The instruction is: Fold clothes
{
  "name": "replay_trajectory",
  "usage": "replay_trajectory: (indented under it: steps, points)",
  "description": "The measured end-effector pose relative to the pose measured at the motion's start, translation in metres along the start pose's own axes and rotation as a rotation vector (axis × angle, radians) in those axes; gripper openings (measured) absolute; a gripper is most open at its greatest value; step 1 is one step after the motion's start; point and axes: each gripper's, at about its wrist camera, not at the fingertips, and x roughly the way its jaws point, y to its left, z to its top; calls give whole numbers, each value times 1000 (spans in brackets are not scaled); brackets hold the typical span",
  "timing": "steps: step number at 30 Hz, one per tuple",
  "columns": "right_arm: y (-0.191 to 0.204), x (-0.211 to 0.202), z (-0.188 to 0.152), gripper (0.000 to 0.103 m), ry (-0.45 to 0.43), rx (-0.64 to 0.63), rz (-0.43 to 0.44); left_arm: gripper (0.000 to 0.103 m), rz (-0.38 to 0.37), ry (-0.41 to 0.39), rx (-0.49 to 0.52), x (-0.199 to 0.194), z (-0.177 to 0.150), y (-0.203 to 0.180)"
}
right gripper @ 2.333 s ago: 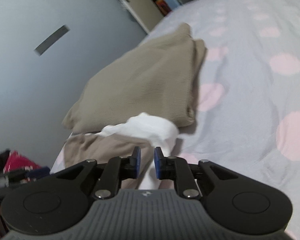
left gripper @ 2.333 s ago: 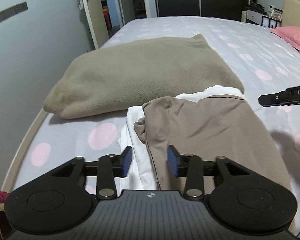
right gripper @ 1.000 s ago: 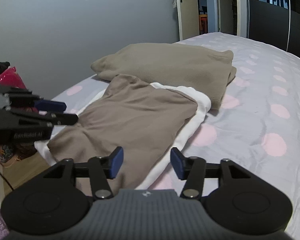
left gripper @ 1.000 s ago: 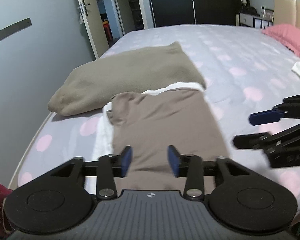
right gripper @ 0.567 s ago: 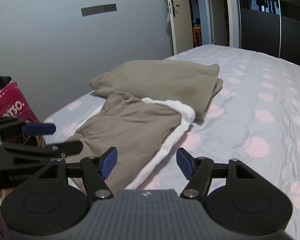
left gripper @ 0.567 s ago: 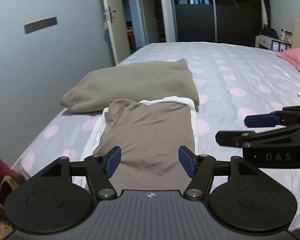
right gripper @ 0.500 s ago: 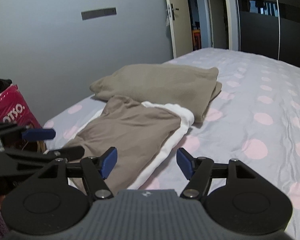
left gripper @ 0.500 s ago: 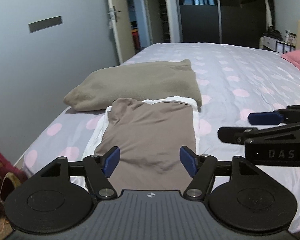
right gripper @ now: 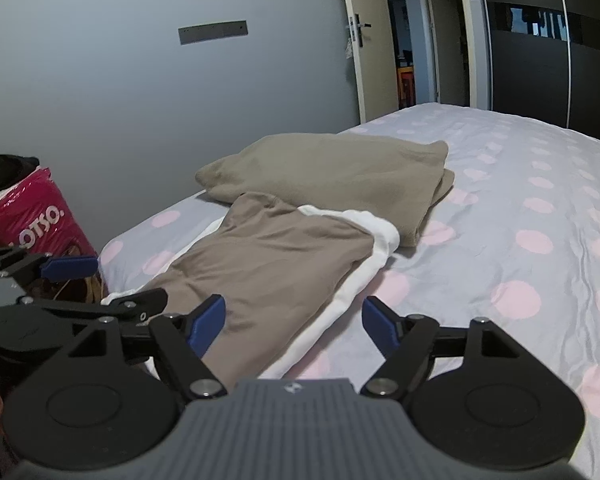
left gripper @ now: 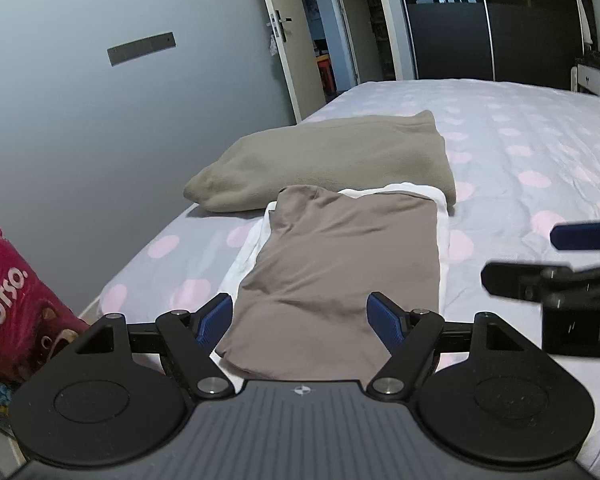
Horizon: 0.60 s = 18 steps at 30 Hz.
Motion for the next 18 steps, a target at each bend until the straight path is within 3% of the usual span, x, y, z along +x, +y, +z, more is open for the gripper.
replay_trajectory:
  steps: [18]
  points:
    - [-10,7,-13,80,42,26,-16,73,26,100,22,14,-6,-7]
